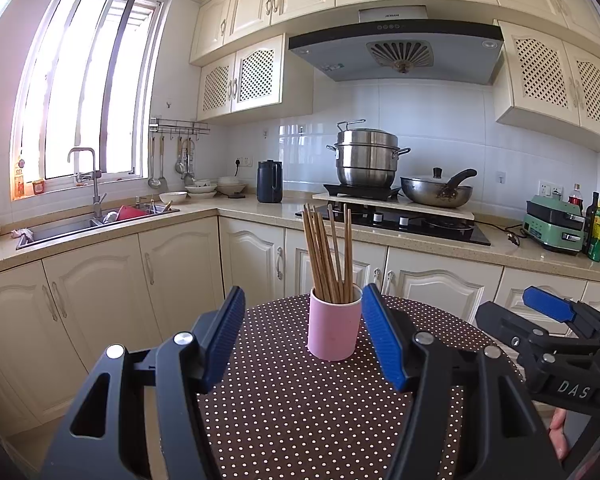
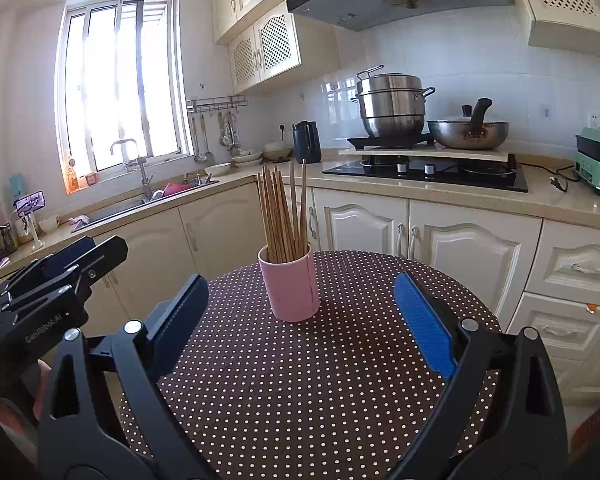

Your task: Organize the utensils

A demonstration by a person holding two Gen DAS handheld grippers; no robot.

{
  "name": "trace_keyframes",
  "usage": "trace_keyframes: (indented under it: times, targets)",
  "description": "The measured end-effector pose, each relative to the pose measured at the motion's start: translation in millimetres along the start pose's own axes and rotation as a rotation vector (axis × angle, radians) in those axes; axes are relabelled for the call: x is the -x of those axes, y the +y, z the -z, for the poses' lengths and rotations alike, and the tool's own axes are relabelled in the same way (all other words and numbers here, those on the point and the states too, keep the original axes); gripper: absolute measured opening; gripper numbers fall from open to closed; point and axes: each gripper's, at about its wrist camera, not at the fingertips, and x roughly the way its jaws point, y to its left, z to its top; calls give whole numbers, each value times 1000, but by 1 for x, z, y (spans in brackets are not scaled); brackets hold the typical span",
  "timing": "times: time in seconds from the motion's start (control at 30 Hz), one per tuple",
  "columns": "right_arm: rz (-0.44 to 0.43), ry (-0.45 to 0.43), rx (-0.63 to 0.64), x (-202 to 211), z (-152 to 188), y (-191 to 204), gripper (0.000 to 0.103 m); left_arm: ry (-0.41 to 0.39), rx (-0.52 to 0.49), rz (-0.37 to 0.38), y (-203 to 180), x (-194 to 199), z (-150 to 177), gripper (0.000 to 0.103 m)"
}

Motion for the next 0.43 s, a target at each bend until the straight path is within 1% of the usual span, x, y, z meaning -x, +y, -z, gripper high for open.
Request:
trace_keyframes:
  times: [0.43]
  targets:
    - [-3,3,-3,0,2,0,92,15,-3,8,-1,-2,1,60]
